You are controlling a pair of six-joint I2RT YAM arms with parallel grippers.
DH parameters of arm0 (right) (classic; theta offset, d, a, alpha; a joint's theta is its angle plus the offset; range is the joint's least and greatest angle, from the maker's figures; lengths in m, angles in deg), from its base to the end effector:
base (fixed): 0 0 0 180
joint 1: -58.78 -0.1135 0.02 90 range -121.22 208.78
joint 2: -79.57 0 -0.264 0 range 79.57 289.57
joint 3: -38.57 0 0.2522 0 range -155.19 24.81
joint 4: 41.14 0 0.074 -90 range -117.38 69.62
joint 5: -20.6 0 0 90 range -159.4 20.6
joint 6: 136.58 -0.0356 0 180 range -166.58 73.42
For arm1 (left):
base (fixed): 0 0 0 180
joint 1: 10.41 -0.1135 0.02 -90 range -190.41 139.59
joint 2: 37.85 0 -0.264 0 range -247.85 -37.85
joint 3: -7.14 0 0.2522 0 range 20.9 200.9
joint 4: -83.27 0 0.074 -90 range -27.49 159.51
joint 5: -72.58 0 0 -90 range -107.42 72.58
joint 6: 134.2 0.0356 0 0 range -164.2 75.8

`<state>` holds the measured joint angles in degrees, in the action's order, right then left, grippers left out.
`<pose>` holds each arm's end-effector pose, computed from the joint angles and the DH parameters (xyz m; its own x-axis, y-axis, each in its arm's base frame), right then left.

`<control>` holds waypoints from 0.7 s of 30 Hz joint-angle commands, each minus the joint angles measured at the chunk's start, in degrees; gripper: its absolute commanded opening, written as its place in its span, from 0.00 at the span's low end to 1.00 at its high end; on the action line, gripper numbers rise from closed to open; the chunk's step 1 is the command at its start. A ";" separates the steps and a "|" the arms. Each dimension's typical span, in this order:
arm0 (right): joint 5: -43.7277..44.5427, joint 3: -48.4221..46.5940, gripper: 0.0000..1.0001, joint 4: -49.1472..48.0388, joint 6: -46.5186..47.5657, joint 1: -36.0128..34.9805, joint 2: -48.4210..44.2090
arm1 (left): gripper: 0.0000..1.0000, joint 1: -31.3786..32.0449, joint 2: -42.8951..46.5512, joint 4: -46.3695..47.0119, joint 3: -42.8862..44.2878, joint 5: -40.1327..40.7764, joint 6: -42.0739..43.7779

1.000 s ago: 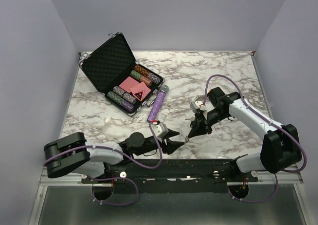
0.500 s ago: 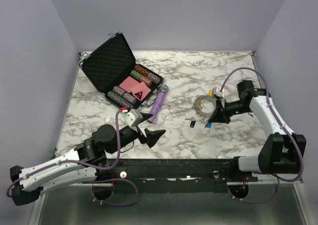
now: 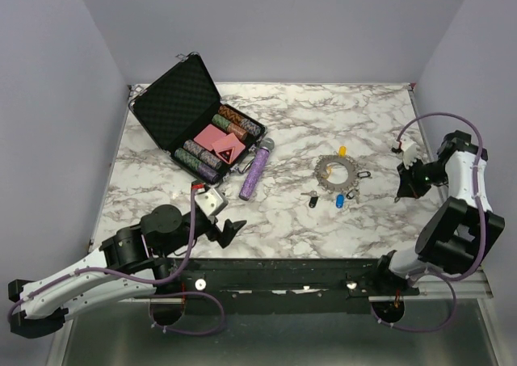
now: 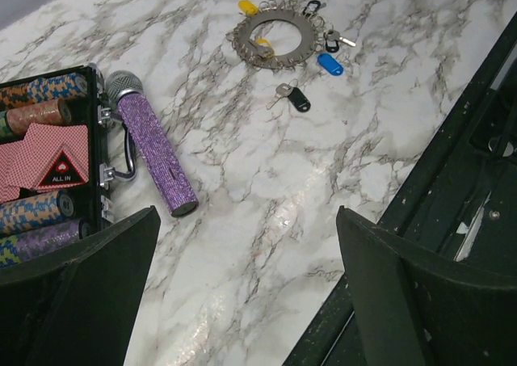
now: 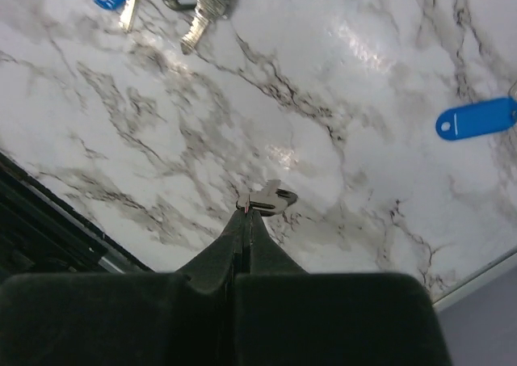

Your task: Put the keys on the keyring

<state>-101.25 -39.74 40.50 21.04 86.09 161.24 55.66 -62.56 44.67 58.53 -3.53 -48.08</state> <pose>0.2242 -0.0946 0.2561 -0.6596 -0.5434 -0.5193 -0.6857 0.7180 0.1196 0.0531 -0.0987 0.3147 -0.1372 0.1472 -0.9795 0.7846 0.6198 -0.0167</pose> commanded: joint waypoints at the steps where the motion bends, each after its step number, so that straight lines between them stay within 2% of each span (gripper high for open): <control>1: 12.43 -0.83 0.01 -4.85 -3.71 0.64 5.85 | 0.99 -0.14 0.10 -3.11 -0.01 -0.35 2.03; 10: 11.73 -9.62 0.01 -9.51 -12.06 -0.85 20.27 | 0.99 -0.14 0.89 -3.55 -0.19 -1.41 2.21; 21: 8.74 -14.98 0.01 -13.73 -18.39 -4.63 28.28 | 0.98 -0.67 0.72 -3.81 -0.27 -1.50 2.65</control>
<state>-91.29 -52.12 29.24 5.98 82.46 187.16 55.52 -62.36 41.89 58.50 -3.99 -46.15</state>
